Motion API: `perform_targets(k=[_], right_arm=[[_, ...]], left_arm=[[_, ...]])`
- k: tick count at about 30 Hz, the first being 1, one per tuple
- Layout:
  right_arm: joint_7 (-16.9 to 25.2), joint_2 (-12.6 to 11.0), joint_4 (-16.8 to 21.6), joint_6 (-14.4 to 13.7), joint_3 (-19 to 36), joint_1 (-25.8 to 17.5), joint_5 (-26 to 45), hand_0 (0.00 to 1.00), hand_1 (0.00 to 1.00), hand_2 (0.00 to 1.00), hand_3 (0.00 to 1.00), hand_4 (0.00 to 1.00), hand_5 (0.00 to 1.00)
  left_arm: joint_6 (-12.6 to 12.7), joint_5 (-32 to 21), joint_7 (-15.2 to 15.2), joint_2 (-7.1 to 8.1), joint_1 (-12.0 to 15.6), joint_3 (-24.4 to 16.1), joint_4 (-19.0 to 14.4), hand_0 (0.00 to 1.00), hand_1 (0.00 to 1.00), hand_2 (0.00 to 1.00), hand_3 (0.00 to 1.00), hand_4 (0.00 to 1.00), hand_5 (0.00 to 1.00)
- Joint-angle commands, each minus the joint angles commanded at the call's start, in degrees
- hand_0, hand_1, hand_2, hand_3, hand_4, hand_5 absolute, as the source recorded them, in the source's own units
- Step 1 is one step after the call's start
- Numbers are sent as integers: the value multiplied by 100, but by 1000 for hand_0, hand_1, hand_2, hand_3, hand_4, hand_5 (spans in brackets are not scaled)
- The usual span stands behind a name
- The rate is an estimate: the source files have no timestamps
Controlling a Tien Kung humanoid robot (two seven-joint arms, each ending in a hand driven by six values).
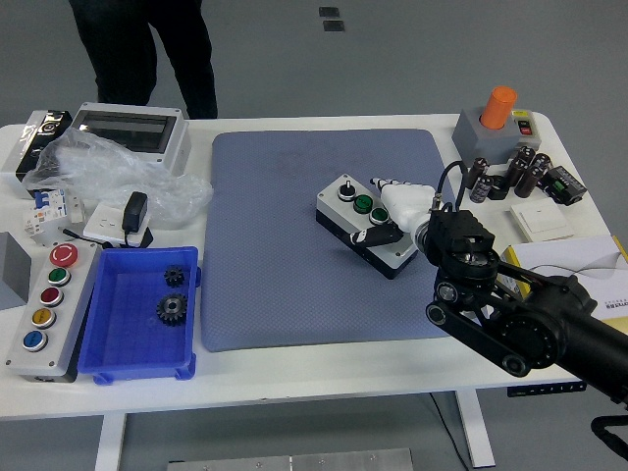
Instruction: Pick up the button,place it on the desk,press the button,press the button
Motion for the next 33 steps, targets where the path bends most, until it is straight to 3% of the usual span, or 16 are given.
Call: perform_targets(k=[4,5,10,11,16,17,29,30,33], right_arm=[[0,-3,-21,-35,-59,19,-2,665,858,915,998,998,538],[0,-1,-26,-28,-77,22,2,452,688,705,929,998,449],[0,27,-47,9,-212,42,60,452,688,705,929,998,449],[0,33,-54,15,-244,47,76,372,594,612,792,989,369],[0,40,-71,-12,-329,50,88,372,594,612,792,989,369],[0,39,-67,-30,-335,51,78,345,594,609,788,963,324],[0,33,-44,-176,-520,73,-55,339,577,575,775,961,326],[0,29,-40,-195,-544,77,-71,289,457,412,496,904,307],[0,5,-17,-280,-616,92,-118,289,457,412,496,904,307]], left_arm=[[2,7,-8,0,-4,-4,0,683,706,657,670,668,374],[4,6,-10,0,-6,-4,1,682,706,654,665,652,365],[2,17,-17,-3,-15,-5,1,682,706,654,665,652,365],[2,13,-19,-3,-16,-1,3,682,706,651,660,645,361],[18,8,-37,-3,-18,6,6,682,706,651,660,645,361],[22,6,-40,-3,-18,8,6,682,706,651,658,640,359],[73,36,-92,4,-19,-11,-3,682,708,652,659,634,356],[84,43,-105,5,-20,-21,-3,683,708,652,659,633,358],[110,60,-135,4,-24,-44,-6,683,708,652,659,633,358]])
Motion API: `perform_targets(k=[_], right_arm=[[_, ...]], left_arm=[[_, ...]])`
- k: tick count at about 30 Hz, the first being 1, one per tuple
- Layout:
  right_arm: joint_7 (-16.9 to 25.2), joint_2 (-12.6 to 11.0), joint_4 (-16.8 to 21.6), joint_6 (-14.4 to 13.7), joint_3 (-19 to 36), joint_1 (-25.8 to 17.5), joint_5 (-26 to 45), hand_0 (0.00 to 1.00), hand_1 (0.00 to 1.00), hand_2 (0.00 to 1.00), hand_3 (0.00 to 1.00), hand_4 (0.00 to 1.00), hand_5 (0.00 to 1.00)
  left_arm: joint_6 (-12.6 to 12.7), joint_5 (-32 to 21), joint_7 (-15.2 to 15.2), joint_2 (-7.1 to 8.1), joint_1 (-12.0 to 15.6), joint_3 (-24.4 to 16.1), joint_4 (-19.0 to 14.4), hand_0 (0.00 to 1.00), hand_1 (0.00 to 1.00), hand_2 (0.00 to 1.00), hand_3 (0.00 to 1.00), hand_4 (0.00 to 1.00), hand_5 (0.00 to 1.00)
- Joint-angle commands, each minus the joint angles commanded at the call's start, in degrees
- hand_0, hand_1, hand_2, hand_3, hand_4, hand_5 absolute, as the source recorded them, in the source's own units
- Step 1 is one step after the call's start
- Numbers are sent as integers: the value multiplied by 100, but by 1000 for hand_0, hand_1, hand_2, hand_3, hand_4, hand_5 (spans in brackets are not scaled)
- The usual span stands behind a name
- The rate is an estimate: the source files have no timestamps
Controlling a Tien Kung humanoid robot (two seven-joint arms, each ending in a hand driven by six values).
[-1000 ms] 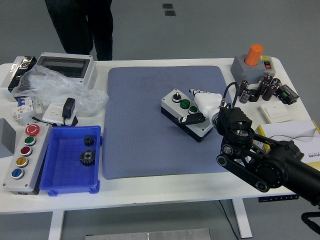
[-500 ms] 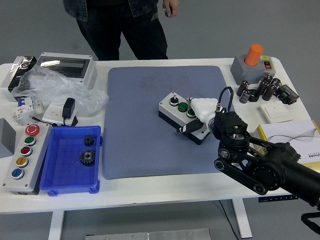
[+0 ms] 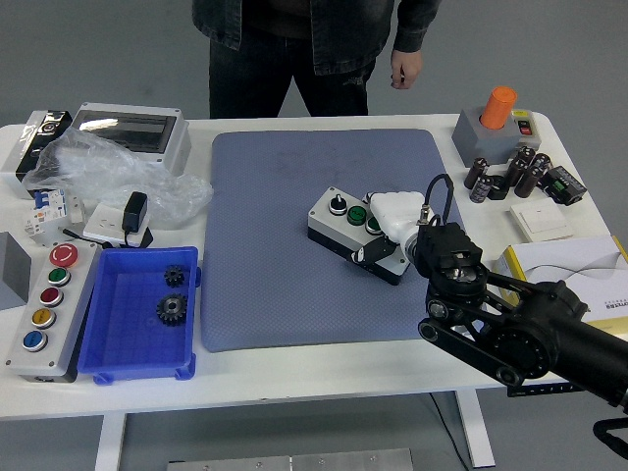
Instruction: Pick up the button,place it on the desk,press the button,press the button
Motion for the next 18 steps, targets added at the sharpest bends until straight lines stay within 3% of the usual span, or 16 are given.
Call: perform_targets(k=[2,3,10,18], right_arm=[[0,-28,26,-81,-54,13,-26,289,457,412,496,904,307],[0,-52,47,-132,-90,22,-39,252,435,384,410,758,209],[103,-415,361,-614,-381,195,-99,223,433,378,389,736,196],[911,-805,650,-1130,-751,480,-67,239,448,377,370,693,161]], left_arm=[[14,9,-15,-3,-1,-9,-1,683,708,652,659,633,358],[21,10,-22,-5,-2,-13,-2,682,707,652,659,631,359],[62,-4,-49,-13,4,7,4,682,709,653,658,631,363],[125,16,-80,-11,-9,0,5,682,710,654,659,632,369]])
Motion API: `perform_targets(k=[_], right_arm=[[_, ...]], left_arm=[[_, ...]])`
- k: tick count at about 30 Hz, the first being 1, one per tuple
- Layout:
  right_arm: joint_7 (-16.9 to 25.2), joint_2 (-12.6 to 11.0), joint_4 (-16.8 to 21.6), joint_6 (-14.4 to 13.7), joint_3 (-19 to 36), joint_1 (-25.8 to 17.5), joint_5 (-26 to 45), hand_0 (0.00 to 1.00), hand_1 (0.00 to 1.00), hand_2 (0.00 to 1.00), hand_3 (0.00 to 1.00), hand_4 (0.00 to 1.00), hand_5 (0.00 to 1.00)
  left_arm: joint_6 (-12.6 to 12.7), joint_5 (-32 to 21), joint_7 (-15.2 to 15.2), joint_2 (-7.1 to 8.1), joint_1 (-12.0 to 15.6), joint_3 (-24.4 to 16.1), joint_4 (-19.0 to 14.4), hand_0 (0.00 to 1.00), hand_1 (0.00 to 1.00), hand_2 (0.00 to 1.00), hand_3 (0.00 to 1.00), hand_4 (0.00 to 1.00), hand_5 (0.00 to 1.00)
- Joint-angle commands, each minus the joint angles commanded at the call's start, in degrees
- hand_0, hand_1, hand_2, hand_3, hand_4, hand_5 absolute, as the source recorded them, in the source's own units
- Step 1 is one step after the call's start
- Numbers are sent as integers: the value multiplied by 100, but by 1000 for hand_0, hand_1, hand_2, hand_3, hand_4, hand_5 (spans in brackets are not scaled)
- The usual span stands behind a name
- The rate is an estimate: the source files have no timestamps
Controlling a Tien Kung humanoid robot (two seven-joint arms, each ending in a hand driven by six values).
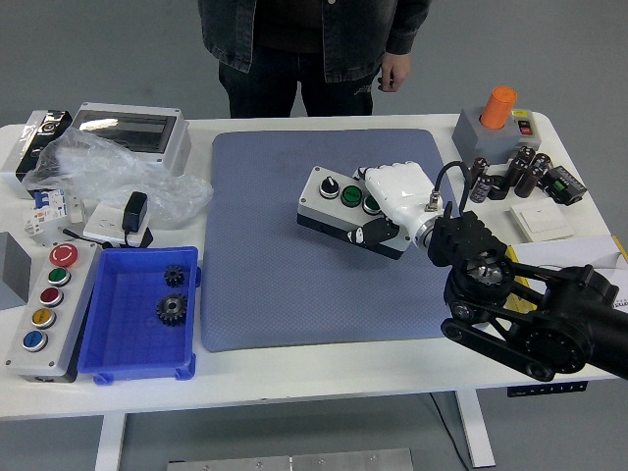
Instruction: Pick up the button,place it on the desk,press the button,press the button
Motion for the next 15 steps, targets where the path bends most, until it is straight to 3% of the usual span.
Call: perform_targets(k=[5,15], right_arm=[[526,-151,127,-205,-507,232,100,265,454,376,333,643,132],[1174,-263,172,-306,-1447,761,-57,367,509,385,328,609,101]], left_arm=[[24,14,-8,2,-10,-1,0,682,710,655,658,634,374],[63,35,-31,9,-25,3,-1,681,711,657,658,637,387]])
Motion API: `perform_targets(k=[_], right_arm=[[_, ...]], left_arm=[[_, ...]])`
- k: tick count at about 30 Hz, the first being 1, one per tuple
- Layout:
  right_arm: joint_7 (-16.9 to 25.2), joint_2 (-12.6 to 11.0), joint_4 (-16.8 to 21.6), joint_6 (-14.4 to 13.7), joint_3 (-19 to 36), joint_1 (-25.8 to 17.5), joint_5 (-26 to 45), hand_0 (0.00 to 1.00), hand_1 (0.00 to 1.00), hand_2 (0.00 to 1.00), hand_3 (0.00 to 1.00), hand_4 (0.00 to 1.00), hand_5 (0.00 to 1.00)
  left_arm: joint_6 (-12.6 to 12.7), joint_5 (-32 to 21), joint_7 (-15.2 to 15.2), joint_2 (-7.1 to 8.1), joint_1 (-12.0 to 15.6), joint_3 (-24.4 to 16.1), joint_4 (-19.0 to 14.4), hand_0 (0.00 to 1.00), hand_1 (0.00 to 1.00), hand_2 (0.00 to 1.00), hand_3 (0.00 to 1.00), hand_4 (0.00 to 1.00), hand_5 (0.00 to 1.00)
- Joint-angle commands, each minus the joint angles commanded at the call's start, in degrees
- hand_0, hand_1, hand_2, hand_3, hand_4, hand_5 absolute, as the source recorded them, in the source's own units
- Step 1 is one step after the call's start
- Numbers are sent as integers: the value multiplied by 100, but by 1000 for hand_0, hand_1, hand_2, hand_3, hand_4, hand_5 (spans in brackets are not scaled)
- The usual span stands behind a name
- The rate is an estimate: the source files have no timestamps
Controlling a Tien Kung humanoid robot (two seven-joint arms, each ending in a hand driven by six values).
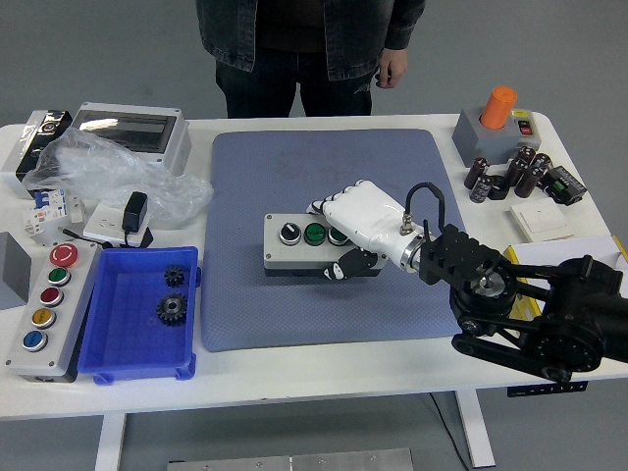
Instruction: Pick up the button,place it on the desk,press the button,press the button
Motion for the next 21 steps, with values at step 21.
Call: perform_targets(k=[21], right_arm=[[444,145,-922,-122,-318,248,297,433,548,426,335,596,86]], left_arm=[[58,-11,-54,1,-8,35,-1,679,711,657,657,633,400]])
